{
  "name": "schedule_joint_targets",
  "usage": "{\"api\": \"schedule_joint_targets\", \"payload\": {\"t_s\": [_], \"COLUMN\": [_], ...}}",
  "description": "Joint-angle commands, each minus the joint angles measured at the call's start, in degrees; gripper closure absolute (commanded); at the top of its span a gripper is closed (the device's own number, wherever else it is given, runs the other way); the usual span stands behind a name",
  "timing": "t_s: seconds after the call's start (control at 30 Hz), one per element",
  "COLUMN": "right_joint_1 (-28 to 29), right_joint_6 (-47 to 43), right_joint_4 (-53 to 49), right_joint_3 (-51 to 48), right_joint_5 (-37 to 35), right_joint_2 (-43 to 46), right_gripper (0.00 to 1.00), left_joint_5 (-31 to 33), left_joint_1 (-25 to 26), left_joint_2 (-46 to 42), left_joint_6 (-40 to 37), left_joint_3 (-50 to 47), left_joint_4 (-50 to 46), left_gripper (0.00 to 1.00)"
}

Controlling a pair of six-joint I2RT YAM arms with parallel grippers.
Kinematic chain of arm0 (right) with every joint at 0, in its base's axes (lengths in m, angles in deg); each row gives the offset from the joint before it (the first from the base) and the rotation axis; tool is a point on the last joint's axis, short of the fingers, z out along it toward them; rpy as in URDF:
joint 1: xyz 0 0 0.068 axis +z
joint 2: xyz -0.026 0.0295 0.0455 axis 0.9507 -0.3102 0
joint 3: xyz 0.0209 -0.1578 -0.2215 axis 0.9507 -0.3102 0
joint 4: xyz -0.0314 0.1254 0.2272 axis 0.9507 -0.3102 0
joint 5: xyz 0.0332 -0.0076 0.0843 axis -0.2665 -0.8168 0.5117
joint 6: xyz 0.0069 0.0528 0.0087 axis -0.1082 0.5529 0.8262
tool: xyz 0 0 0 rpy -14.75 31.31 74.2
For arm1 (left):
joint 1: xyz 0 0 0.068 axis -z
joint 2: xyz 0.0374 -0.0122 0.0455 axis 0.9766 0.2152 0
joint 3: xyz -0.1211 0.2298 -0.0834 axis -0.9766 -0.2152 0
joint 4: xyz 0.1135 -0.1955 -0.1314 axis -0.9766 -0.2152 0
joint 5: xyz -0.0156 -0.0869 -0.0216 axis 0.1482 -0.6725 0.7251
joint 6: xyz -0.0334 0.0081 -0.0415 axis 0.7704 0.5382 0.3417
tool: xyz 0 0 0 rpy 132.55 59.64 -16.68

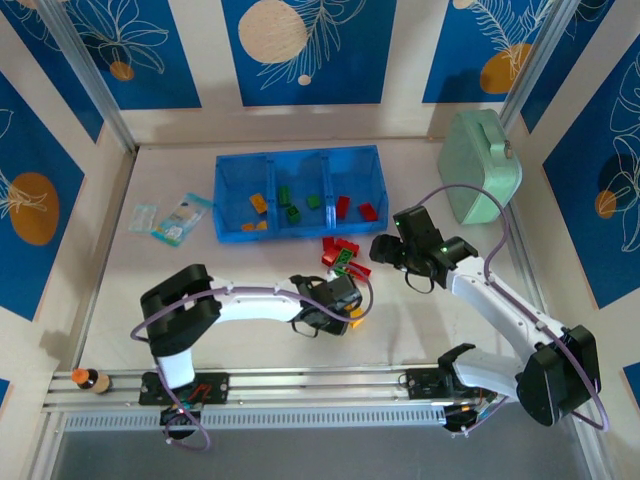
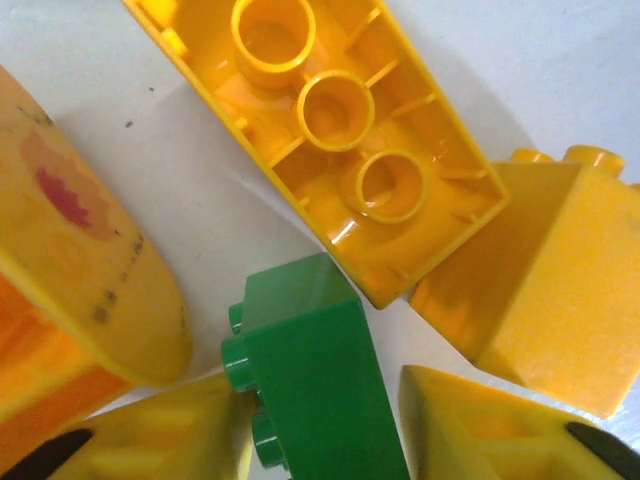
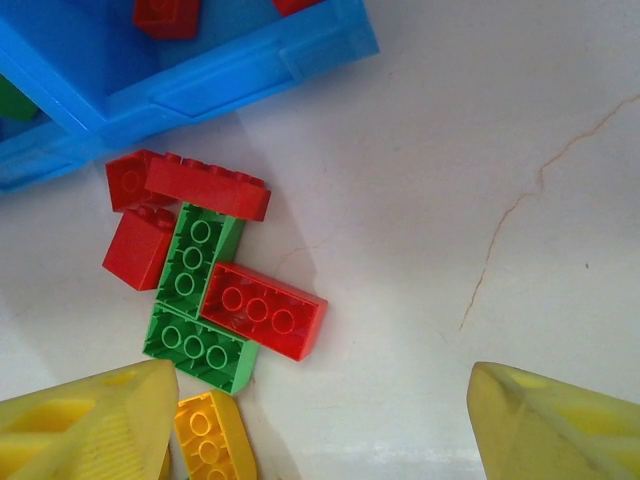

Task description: Sort the legos into containers by color

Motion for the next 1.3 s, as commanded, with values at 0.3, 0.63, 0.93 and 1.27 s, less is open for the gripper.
{"api": "schedule_joint_targets", "payload": {"t_s": [0.3,0.63,0.93,1.27], "right_joint_1": [-0.3,-0.5,0.9,1.5], "right_joint_6": [1.1,0.8,1.4,1.3], "right_joint_4": [0.7,0.3,0.7,-0.2], "right_joint_3": [-1.9,-2.1,-3.4,-3.6], "right_joint_5": [1.0,1.6,2.4,2.6], "right_joint_2": [1.3,0.6,0.6,0.2], "right_gripper": [0.23,0.23,0.23,0.24], "left_joint_5": [3.2,2.0,-2.3,-5.5], "left_joint_1": [-0.7,-10.2,-33.9,-40.2], "left_joint_2": [-4.0,-16.5,-20.7,-9.2], "left_joint_6": [-1.4,-6.5,-13.7,-17.5], "left_joint_3": [0.8,0.6,4.9,16.2], "left_joint_4": [-6.2,-9.5,-8.1,-7.9], "left_gripper": [0.77,0.80,0.80,0.80]}}
